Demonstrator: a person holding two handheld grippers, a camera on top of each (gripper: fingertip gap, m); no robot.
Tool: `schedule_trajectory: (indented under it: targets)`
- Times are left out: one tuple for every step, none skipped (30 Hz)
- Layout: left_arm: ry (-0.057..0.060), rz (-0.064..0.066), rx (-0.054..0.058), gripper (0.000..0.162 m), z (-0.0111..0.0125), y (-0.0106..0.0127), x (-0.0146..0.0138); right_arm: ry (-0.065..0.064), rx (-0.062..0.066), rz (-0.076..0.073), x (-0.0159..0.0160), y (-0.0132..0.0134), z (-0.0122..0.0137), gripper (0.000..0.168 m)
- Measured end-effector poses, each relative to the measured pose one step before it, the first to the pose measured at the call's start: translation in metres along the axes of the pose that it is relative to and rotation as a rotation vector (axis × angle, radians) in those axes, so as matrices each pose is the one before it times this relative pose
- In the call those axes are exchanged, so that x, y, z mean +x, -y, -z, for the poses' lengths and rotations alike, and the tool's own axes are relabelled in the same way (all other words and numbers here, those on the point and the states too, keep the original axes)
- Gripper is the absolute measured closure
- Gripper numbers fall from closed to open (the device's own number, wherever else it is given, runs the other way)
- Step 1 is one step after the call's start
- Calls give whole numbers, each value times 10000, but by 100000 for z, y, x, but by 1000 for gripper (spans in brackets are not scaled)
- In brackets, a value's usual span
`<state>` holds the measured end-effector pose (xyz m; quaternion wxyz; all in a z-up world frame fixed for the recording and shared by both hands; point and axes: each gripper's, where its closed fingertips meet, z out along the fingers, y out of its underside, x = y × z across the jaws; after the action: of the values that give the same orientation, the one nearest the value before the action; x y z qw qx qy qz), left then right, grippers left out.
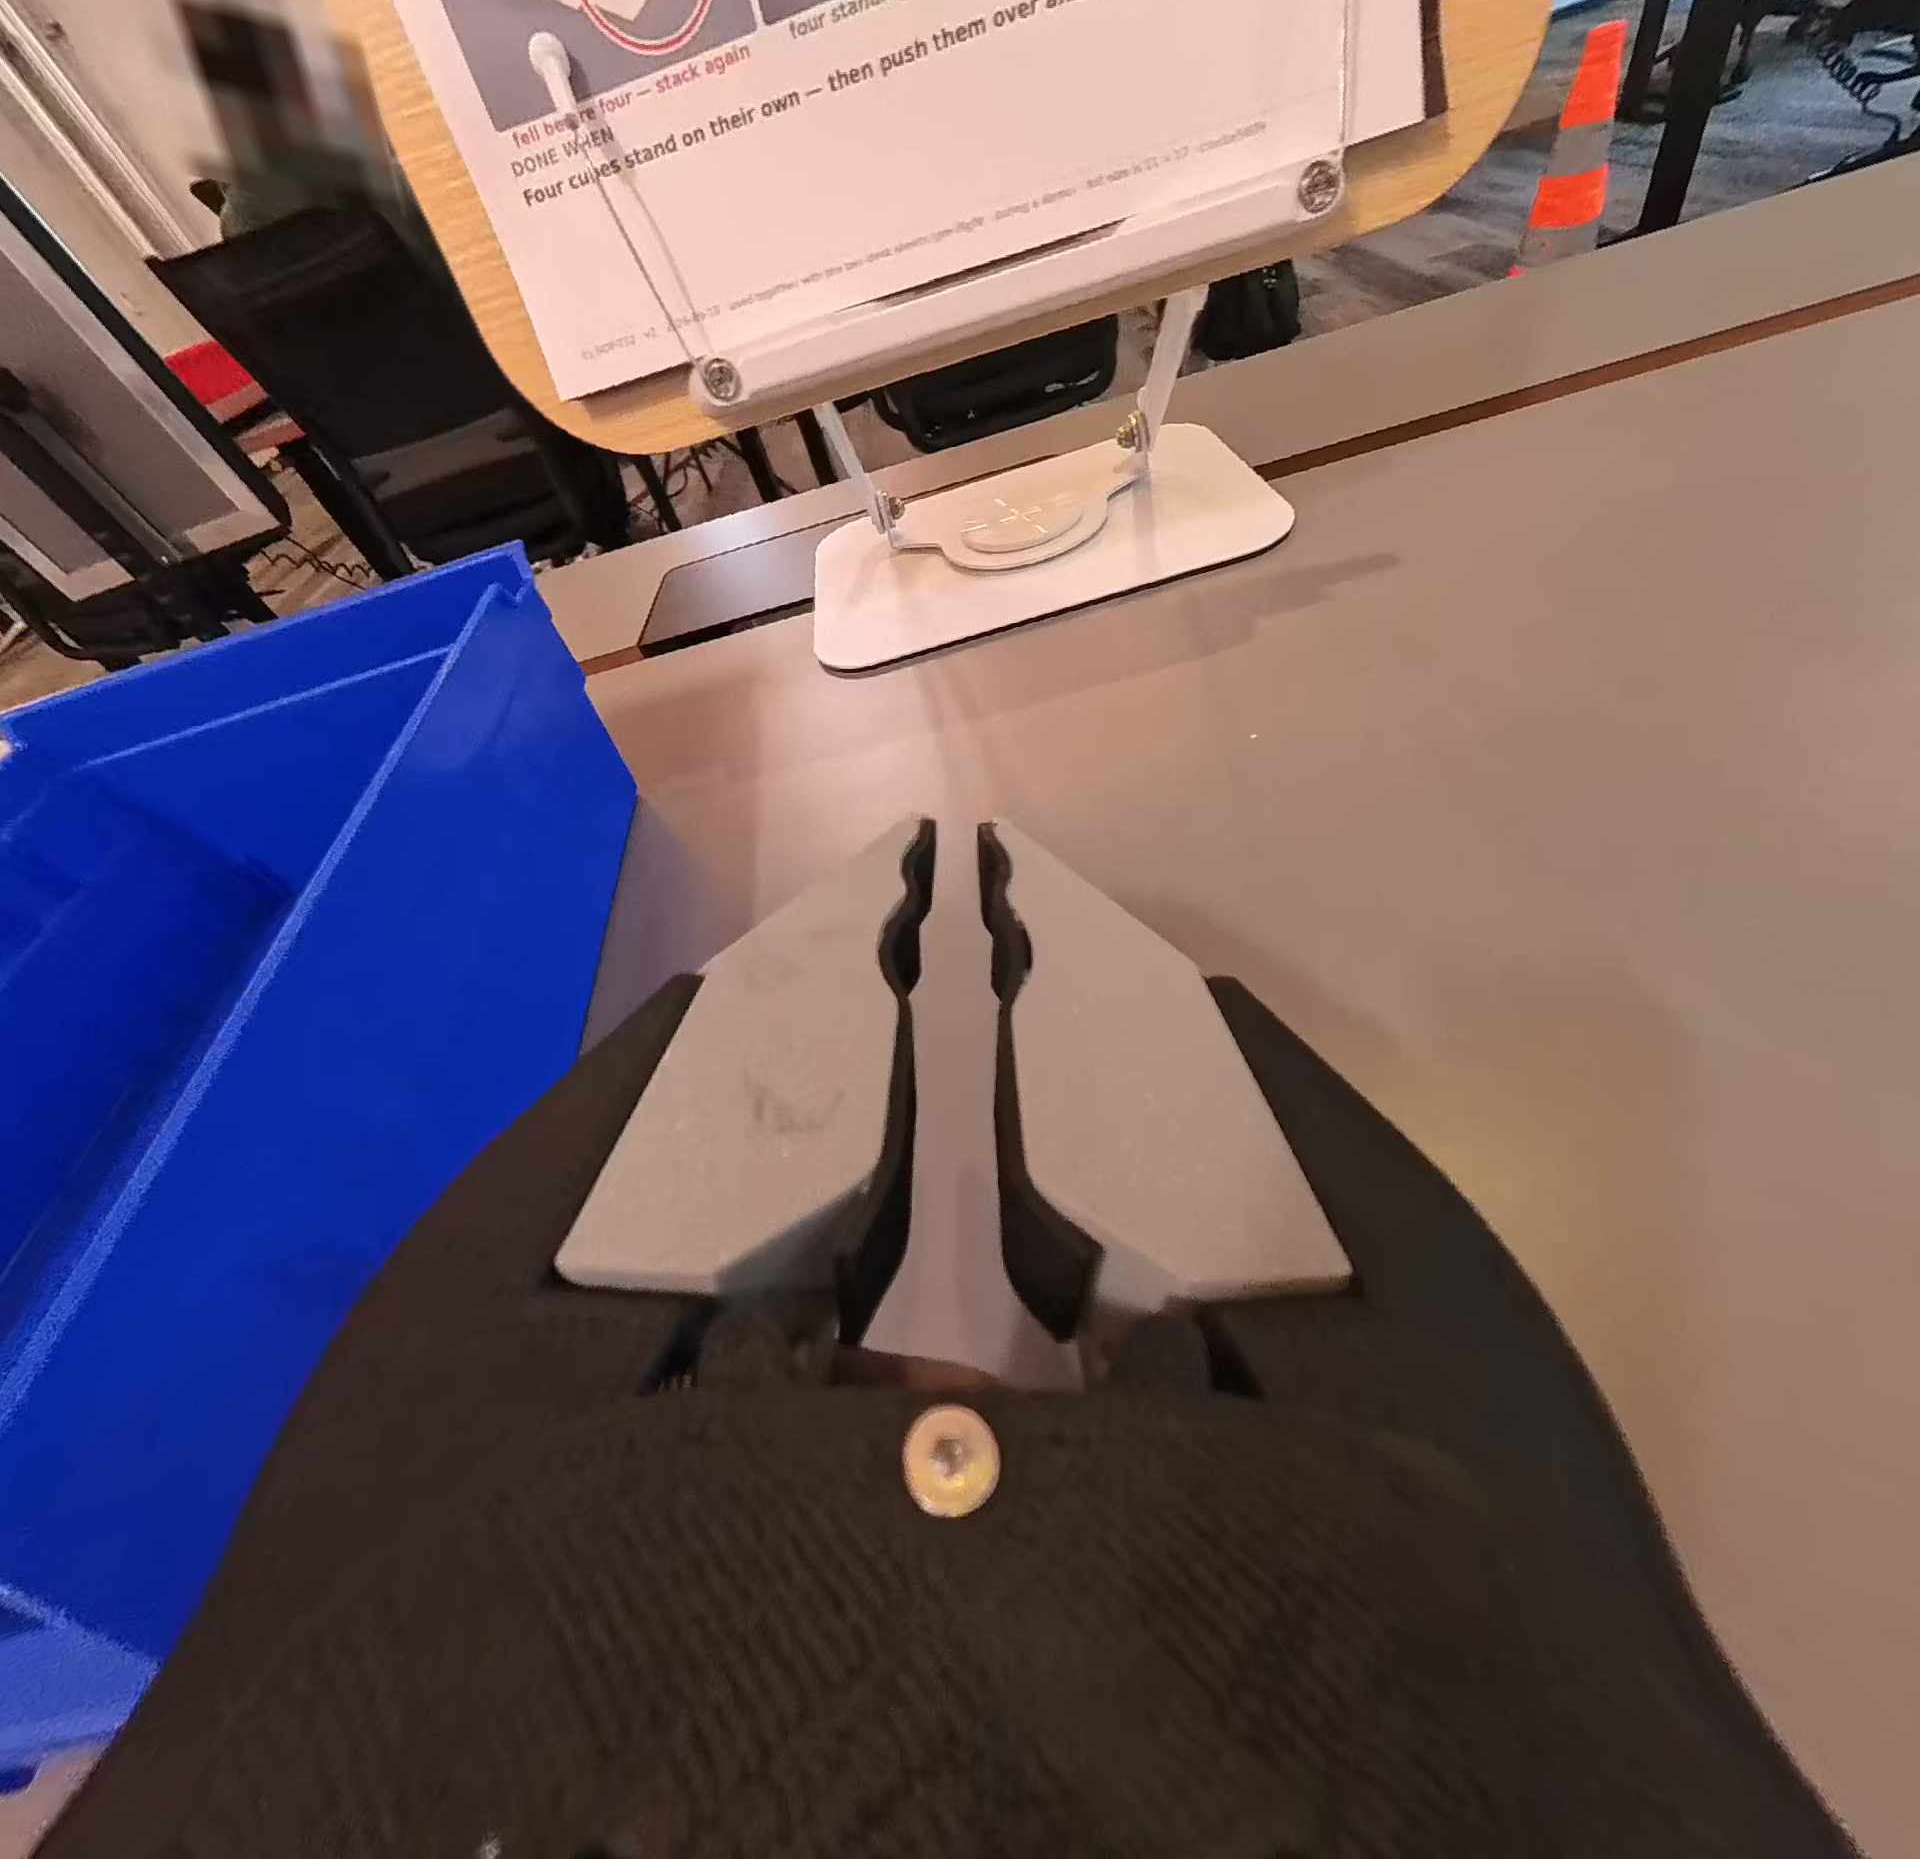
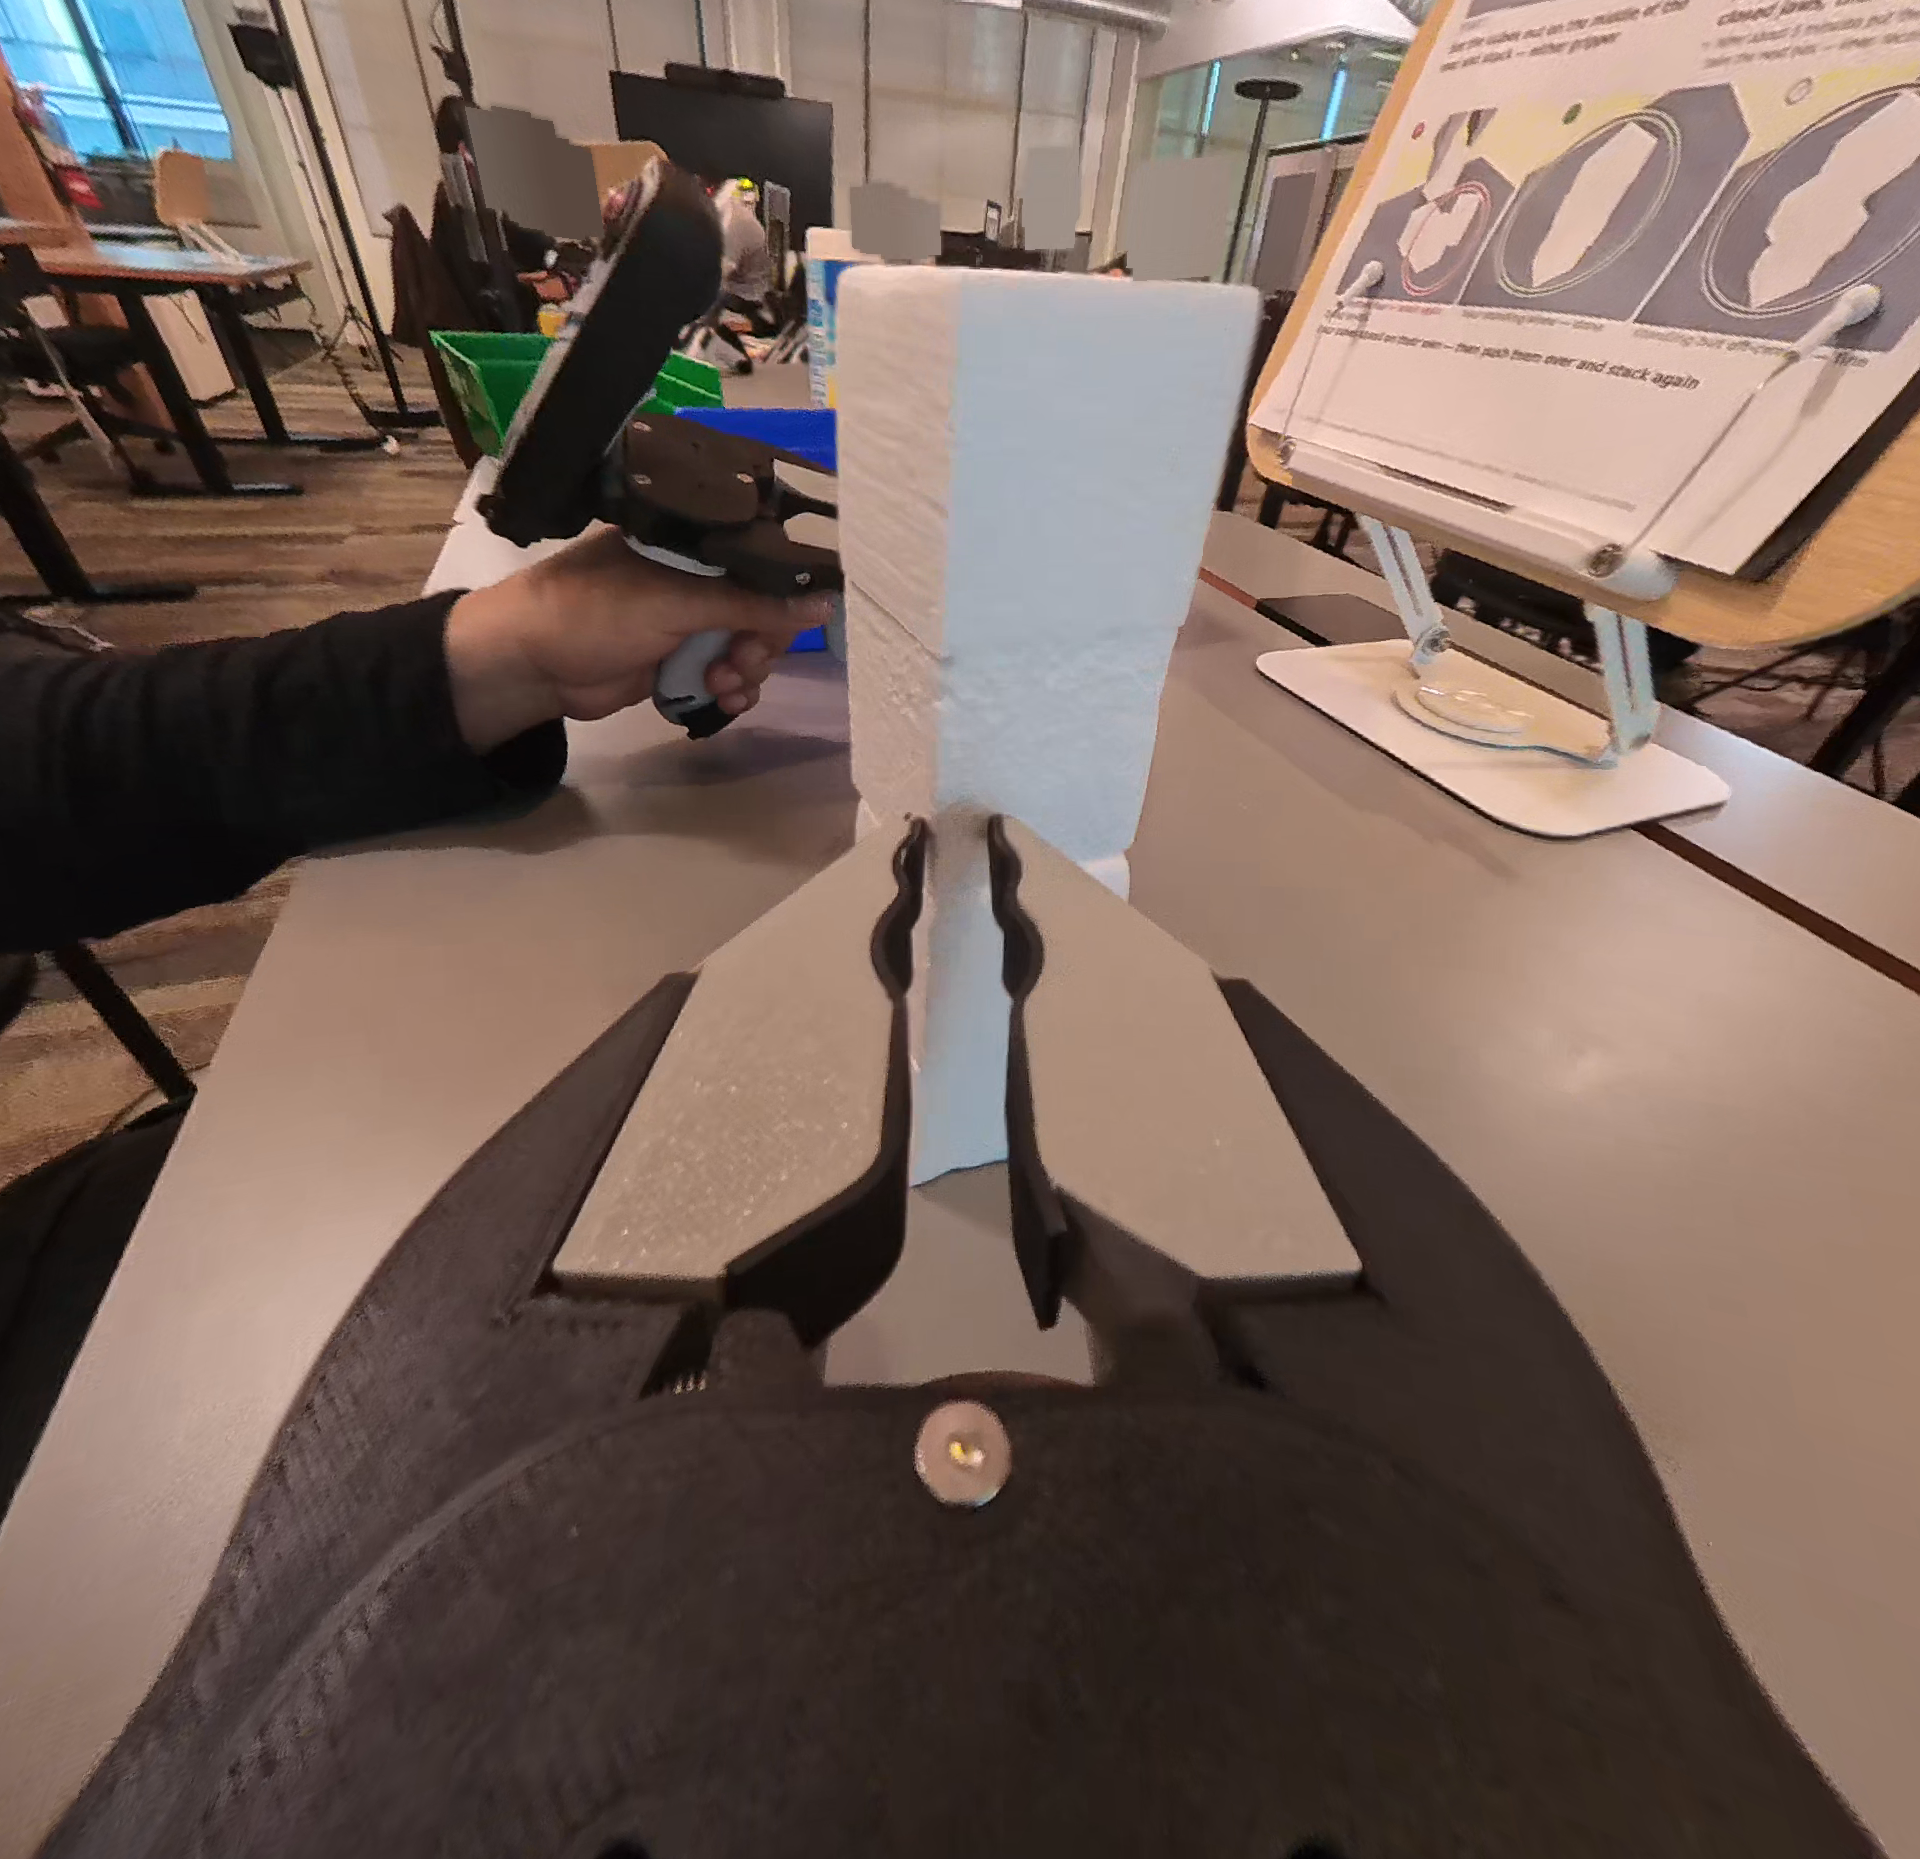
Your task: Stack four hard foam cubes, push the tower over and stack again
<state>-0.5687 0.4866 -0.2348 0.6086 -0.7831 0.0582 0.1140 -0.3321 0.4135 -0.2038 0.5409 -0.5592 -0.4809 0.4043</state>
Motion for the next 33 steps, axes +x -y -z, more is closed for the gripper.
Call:
schedule_trajectory:
  targets:
    - [-2,69,-31,155,-9,-48,-120,-156,-60,53,80,43,-450,161]
    - [-6,68,-3,155,15,-5,-100,-72,-57,35,-14,71,-488,162]
    - [7,61,16,155,47,36,-111,99,-53,32,-263,103,-517,162]
    - [9,54,18,155,47,44,-99,69,-67,40,-213,100,-526,162]
    - [-8,72,10,155,29,25,-78,-39,-81,78,-44,98,-532,162]
    - [-54,97,-10,155,19,-18,0,-113,-93,75,90,89,-557,162]
    - [-75,93,-40,155,-10,-55,31,-104,-125,50,83,55,-580,161]
    - [-46,60,-37,154,-21,-51,-1,-42,-131,75,-20,42,-599,160]
    - [3,14,0,154,21,14,-60,30,-119,109,-162,65,-609,160]
    - [65,-20,34,154,50,61,-156,34,-108,97,-187,79,-592,159]
    - [112,-13,52,154,79,96,-273,4,-112,86,-149,64,-591,159]
    - [85,33,63,154,78,119,-259,-27,-160,76,-104,-30,-585,159]
    - [26,88,38,154,53,70,-213,-65,-207,81,-38,-127,-538,159]
    - [-51,115,-20,154,-8,-46,-77,-114,-193,113,29,-142,-445,159]
    - [-116,105,-87,154,-80,-191,70,-111,-102,137,6,-42,-274,158]
    - [-140,55,-141,152,-129,-274,178,-83,14,108,-23,71,-77,158]
    - [-98,-6,-132,151,-130,-262,195,-39,86,50,-46,102,90,158]
    - [-27,-68,-84,151,-100,-186,135,-41,69,0,34,17,215,158]
    - [32,-109,-46,151,-69,-117,76,-109,21,-6,203,-139,298,158]
    - [32,-107,-32,151,-55,-85,55,-132,-33,-16,312,-317,337,158]
    - [-7,-69,-21,151,-33,-31,99,-80,-85,-45,306,-470,365,158]
    - [-29,-40,11,151,-2,21,103,-50,-90,-81,314,-574,389,158]
    - [-5,-34,45,151,-5,78,39,-43,-85,-119,366,-619,391,158]
    - [5,-39,60,152,3,85,34,-43,-106,-147,420,-658,352,158]
    - [14,-57,24,152,-18,22,34,-60,-135,-131,471,-618,310,158]
    - [37,-94,0,152,-31,-14,20,-61,-108,-68,459,-521,269,157]
    - [54,-122,28,152,-10,16,27,-83,-93,-50,457,-466,203,156]
    - [62,-145,48,152,4,64,14,-78,-114,-96,411,-493,137,156]
    - [63,-152,43,152,17,50,20,17,-140,-142,221,-489,48,154]
    - [39,-114,17,152,12,16,11,90,-94,-147,29,-347,-4,153]
    - [-1,-75,-17,152,4,-26,44,118,-10,-124,-147,-142,-26,152]
    - [4,-39,-15,152,19,-31,-21,194,15,-81,-366,-34,-82,152]
    - [-13,3,10,152,52,9,-48,298,-61,4,-615,-81,-157,152]
